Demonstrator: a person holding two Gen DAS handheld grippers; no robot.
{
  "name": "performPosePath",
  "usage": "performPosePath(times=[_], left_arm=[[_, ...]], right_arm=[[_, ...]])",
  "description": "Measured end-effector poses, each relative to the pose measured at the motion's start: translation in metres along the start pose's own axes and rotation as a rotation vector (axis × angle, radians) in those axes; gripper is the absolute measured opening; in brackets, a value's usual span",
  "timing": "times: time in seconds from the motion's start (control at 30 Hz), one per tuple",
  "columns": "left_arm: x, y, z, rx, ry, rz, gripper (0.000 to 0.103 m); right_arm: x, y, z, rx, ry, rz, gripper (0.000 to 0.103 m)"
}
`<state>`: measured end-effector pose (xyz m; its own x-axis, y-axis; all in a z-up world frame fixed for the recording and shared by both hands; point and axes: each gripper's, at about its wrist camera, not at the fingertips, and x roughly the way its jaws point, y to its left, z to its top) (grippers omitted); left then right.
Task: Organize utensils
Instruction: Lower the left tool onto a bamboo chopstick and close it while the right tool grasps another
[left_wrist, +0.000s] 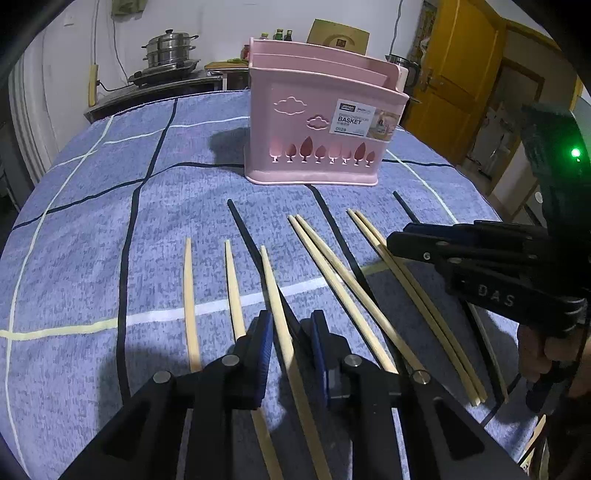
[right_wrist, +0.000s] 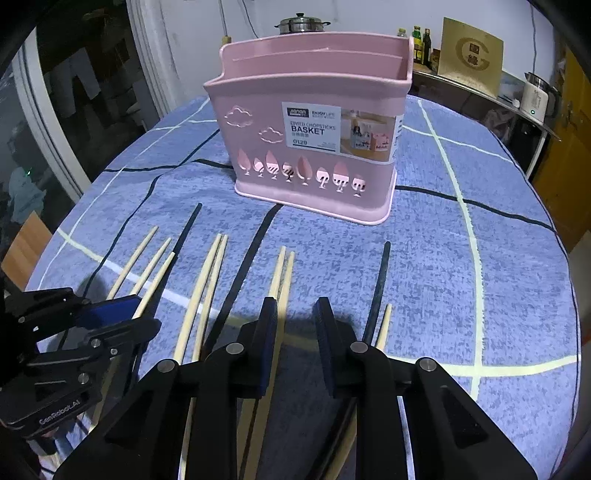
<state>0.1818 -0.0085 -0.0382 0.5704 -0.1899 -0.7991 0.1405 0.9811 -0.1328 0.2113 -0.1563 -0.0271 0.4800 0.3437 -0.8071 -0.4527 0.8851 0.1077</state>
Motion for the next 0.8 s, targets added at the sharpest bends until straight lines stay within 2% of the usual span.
performPosePath(times=[0.2, 0.27, 0.37, 0.67, 0.8], left_arm=[[0.002, -0.001, 0.002, 0.006, 0.002, 0.005, 0.021], [0.003, -0.002, 0.003, 0.01, 0.004, 0.005, 0.021], [0.004, -0.002, 0.006, 0.008, 0.011, 0.0, 0.014], [0.012, -0.004, 0.017, 0.011, 0.036, 0.006, 0.012], [0.016, -0.006, 0.023, 0.02, 0.053, 0.015, 0.012]], right_arm=[[0.005, 0.003, 0.003, -0.021, 0.007, -0.008, 0.022], [0.005, 0.001, 0.005, -0.025, 0.011, -0.022, 0.019], [0.009, 0.001, 0.008, -0.026, 0.02, -0.029, 0.017], [0.016, 0.005, 0.015, -0.054, 0.046, -0.046, 0.016], [0.017, 0.005, 0.017, -0.057, 0.05, -0.049, 0.009]])
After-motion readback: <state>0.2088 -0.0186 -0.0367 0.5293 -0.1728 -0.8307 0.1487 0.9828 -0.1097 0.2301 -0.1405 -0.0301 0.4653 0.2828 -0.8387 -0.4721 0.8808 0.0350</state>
